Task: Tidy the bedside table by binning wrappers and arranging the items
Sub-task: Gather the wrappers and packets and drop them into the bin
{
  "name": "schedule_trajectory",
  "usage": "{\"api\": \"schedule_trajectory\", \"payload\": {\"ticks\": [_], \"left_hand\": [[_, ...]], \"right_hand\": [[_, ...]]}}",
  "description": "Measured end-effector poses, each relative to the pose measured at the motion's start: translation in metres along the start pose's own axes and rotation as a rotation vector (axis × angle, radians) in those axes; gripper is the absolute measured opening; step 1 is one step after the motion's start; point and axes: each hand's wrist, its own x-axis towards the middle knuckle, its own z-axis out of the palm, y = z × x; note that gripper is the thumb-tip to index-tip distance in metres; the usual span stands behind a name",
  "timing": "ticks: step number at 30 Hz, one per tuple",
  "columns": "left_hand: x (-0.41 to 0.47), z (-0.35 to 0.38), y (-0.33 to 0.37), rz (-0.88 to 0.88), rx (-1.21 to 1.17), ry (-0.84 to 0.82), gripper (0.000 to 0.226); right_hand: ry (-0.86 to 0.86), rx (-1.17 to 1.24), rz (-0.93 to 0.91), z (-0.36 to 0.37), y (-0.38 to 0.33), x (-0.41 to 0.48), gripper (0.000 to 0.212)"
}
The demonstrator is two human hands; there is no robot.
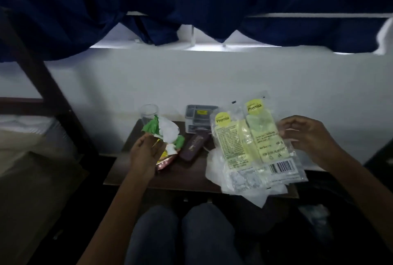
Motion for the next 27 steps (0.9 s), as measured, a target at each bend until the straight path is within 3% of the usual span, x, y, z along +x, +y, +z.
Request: {"api": "schedule_trajectory", "payload": {"ticks": [5, 9, 12, 15, 19, 27], "left_hand": [[-0.044, 0.053, -0.04, -0.113, 0.013, -0.162, 0.028], [-0.085, 0.088, -0.097, -0.253, 0.111, -0.214, 0.021], [-0.111, 0.102, -0.142, -0.357, 0.166, -0.226, 0.017], [-0.129, 0.108, -0.178, -0.458, 0.227, -0.238, 0.011], [-0.138, 0.107, -0.209, -0.534, 0.26, -0.265, 0.01], [-0.138, 0.101, -0.23, -0.64, 0.328, -0.353, 0.007]], "right_hand": [[0.286, 0.099, 0.074, -0.082, 0.031, -0.027, 0.029], [0.599, 0.164, 0.145, -0.14, 0.068, -0.052, 0.032], [0.875, 0.054, 0.23, -0.171, 0.117, -0.065, 0.036], [1.042, -0.094, 0.342, -0.184, 0.176, -0.078, 0.03], [1.081, -0.191, 0.437, -0.177, 0.245, -0.093, 0.024], [0.834, -0.168, 0.849, -0.156, 0.336, -0.102, 0.017]]}}
